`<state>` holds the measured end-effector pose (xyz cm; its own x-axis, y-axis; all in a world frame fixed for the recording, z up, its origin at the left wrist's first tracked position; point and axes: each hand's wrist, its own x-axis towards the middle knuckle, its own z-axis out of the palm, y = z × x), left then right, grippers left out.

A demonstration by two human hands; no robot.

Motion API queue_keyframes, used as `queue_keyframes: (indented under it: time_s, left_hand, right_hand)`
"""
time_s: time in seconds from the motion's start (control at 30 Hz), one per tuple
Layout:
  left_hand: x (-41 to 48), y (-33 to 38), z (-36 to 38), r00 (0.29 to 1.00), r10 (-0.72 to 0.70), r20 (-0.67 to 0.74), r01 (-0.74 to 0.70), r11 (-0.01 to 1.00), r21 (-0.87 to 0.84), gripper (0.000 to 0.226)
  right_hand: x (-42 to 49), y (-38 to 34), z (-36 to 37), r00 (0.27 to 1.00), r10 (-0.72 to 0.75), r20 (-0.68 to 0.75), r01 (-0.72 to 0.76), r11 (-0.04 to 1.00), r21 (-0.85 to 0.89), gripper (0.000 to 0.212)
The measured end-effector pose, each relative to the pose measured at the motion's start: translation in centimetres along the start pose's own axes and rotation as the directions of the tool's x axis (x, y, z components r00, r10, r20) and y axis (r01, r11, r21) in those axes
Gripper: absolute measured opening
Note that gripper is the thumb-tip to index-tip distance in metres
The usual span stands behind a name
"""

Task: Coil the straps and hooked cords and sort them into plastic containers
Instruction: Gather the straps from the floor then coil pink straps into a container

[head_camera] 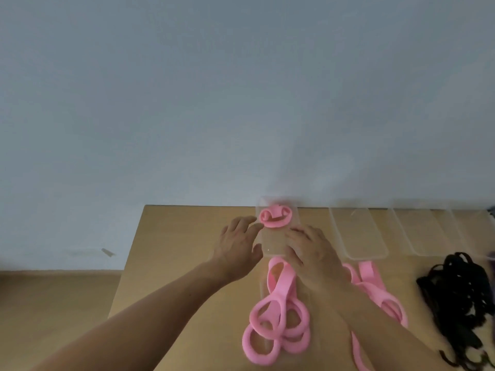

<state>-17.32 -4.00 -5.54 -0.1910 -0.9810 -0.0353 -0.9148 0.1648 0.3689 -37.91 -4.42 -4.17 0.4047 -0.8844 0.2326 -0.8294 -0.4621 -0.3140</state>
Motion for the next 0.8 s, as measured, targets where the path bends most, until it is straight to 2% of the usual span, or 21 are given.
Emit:
queue_keyframes:
  time_s: [0.07, 0.17, 0.2, 0.27, 0.33, 0.43, 0.5, 0.6, 0.73, 0.8]
  left_hand:
    - [-1.9, 0.0, 0.3, 1.0, 0.012, 0.015, -0.011, 0.999, -0.041, 0.053]
    - [-4.4, 0.0, 0.9, 0.998, 0.029, 0.053, -0.024, 0.995, -0.094, 0.052]
    - [-5.3, 0.0, 1.2, 0.997, 0.031, 0.068, -0.024, 0.994, -0.106, 0.052]
    - [-6.8, 0.0, 1.7, 0.993, 0.037, 0.111, -0.024, 0.993, -0.117, 0.052]
    - [-8.0, -0.1, 2.1, 0.984, 0.044, 0.173, -0.021, 0.991, -0.134, 0.051]
    - [-9.1, -0.2, 2.0, 0.969, 0.034, 0.244, 0.001, 0.99, -0.14, 0.047]
    - [-9.3, -0.1, 1.6, 0.963, 0.007, 0.268, 0.031, 0.99, -0.136, 0.045]
    - [-9.5, 0.6, 0.8, 0.958, -0.042, 0.283, 0.087, 0.985, -0.15, 0.044]
    - [-9.8, 1.7, -0.2, 0.963, -0.065, 0.261, 0.126, 0.967, -0.221, 0.042]
    - [-9.6, 2.6, -0.9, 0.97, -0.069, 0.233, 0.142, 0.938, -0.317, 0.04]
  right_hand:
    - [-2.6, -1.1, 0.1, 0.997, 0.077, 0.01, -0.077, 0.996, 0.039, 0.02]
    - [-5.9, -2.4, 0.4, 0.938, 0.306, 0.16, -0.333, 0.924, 0.187, 0.011]
    - [-6.8, -2.8, 0.6, 0.908, 0.354, 0.225, -0.397, 0.898, 0.189, 0.007]
    - [-8.3, -3.4, 1.3, 0.861, 0.389, 0.327, -0.451, 0.882, 0.136, 0.016]
    - [-9.6, -4.3, 1.8, 0.854, 0.364, 0.372, -0.422, 0.903, 0.083, 0.036]
    - [-10.8, -4.9, 2.8, 0.906, 0.171, 0.388, -0.206, 0.977, 0.049, 0.05]
    - [-11.2, -4.6, 3.4, 0.906, 0.048, 0.42, -0.064, 0.998, 0.025, 0.043]
    - [-11.2, -3.9, 3.6, 0.911, -0.015, 0.412, 0.017, 1.0, -0.002, 0.024]
    - [-10.8, -3.4, 1.8, 0.96, -0.074, 0.271, 0.06, 0.997, 0.058, 0.02]
    - [-10.4, -2.9, -0.1, 0.986, -0.059, 0.156, 0.043, 0.994, 0.104, 0.02]
